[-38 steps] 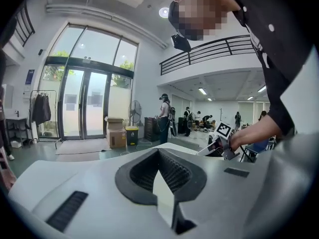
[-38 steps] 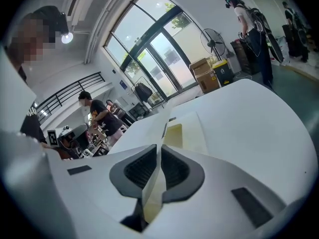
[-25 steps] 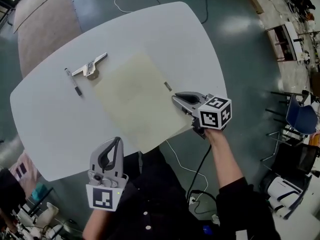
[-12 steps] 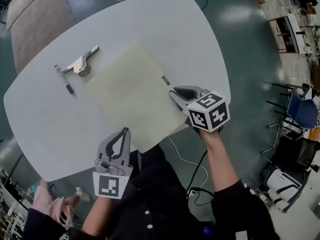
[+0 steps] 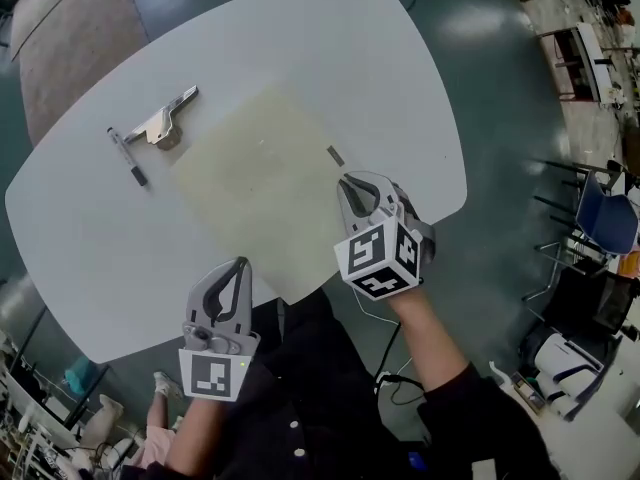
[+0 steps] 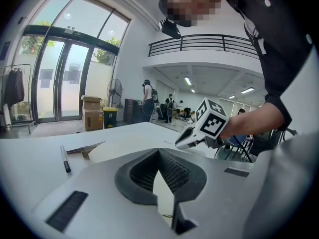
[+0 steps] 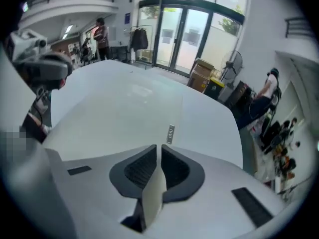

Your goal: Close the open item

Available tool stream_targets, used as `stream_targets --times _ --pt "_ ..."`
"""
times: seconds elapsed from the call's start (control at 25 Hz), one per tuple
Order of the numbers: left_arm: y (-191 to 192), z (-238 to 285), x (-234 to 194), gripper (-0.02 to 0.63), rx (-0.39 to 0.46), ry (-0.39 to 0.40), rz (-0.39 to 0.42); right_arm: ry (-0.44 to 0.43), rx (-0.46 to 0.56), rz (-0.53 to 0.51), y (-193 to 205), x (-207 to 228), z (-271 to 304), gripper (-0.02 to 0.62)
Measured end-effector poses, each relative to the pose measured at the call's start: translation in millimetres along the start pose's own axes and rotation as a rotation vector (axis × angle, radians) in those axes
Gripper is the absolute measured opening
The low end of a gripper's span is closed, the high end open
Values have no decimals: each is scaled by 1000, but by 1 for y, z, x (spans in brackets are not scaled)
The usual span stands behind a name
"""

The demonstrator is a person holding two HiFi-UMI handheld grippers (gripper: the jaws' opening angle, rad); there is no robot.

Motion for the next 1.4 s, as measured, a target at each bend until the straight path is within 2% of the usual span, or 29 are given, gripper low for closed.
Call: stream_targets --times 0.12,0.2,0.28,0.4,0.48,0.56,0.68,0.8,1.16,1.32,1.4 --pt "-1 -4 -2 15 -1 -3 -6 12 -18 -198 -2 -8 1 30" --pt "-1 -6 -2 15 -4 -4 -7 -44 -20 -241 -1 -8 1 26" --pt "-2 -7 -4 15 -4 -4 -1 -148 -16 -186 0 -4 3 26" --pt "-1 -9 -6 15 1 -12 -8 -313 -14 -47 0 5 7 26" --pt "0 -10 -7 15 -7 -16 -11 -373 -28 9 -2 9 8 26" --pt "1 -12 -7 15 -16 -15 -5 -387 -57 25 -3 11 9 26" --pt "-1 -13 -9 15 1 -20 -3 -374 -99 33 -4 10 12 26" --pt "-5 -17 -10 15 24 -24 -5 -337 -94 24 -6 8 10 26" --pt "-20 -30 -14 15 72 -41 10 -178 52 70 -4 5 -3 26" --pt "-24 -34 -15 15 89 -45 13 -113 100 38 -6 5 -4 26" --pt "-25 -35 -14 15 95 -42 20 -71 130 -21 -10 8 -5 26"
Point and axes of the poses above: the fingertips, and each gripper's own axes: z forward along the fingers, x to its right, y out of its underside, the point moved 4 cm from there along -z, backward along the fingers, and after that the axes turned 9 degrees about -z, right-handed, at the moved point
